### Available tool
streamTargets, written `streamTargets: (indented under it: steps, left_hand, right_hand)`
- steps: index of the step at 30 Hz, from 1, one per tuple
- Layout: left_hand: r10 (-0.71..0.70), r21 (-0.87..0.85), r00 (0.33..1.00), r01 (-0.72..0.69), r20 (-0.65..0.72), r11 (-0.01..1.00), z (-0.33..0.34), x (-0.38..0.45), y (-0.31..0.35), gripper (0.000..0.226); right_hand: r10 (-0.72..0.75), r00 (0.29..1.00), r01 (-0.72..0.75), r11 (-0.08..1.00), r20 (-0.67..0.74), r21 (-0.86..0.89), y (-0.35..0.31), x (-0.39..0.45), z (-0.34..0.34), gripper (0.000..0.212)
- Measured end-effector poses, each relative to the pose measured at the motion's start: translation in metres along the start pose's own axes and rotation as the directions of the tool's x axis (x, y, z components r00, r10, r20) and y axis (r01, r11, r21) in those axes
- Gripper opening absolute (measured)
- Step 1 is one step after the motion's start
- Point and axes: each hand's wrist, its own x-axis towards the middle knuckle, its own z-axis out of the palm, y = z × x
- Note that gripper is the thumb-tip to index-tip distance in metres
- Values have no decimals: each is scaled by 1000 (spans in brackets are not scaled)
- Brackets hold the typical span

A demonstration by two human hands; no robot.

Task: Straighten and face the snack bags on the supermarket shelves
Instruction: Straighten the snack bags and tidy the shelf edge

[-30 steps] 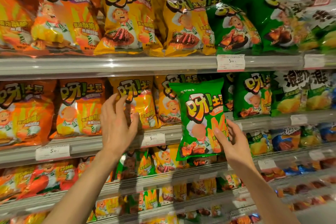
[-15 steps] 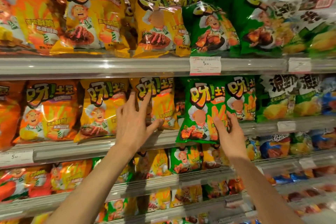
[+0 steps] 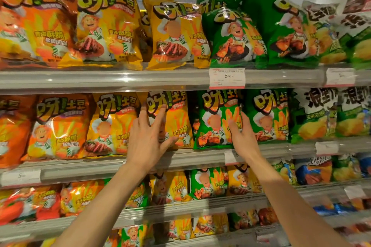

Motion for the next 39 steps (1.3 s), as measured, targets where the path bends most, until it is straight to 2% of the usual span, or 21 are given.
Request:
streamTargets:
  steps: [5, 14, 18, 22, 25, 29, 39]
  left_hand:
    - [10, 24, 1000, -10, 23, 1000, -1, 1, -5, 92]
    - [23, 11, 999, -23, 28, 1000, 8, 1, -4, 91]
    - [10, -37, 1000, -11, -17, 999, 14, -2, 0, 89]
    - [46, -8, 995, -47, -87, 999, 23, -1, 4, 85]
    - [119, 67, 986, -112, -120, 991, 29, 2, 7, 83]
    - [164, 82, 983, -157, -88, 984, 37, 8, 12, 78]
    - [156, 38, 986, -155, -49, 987, 44, 14, 19, 79]
  right_hand:
    - [-24, 999, 27, 997, 34, -66, -4, 6, 11, 61]
    - [-138, 990, 136, 969, 4, -208, 3, 17, 15, 54]
    - [-89, 996, 91, 960, 18, -267, 22, -2, 10, 64]
    - [-228, 973, 194, 895, -37, -402, 12, -10, 10, 66]
    - [-312, 948, 295, 799, 58, -524, -2, -15, 21, 72]
    - [-301, 938, 341, 708, 173, -619, -5, -17, 34, 75]
    - [-267, 948, 310, 650, 174, -694, 3, -16, 39, 76]
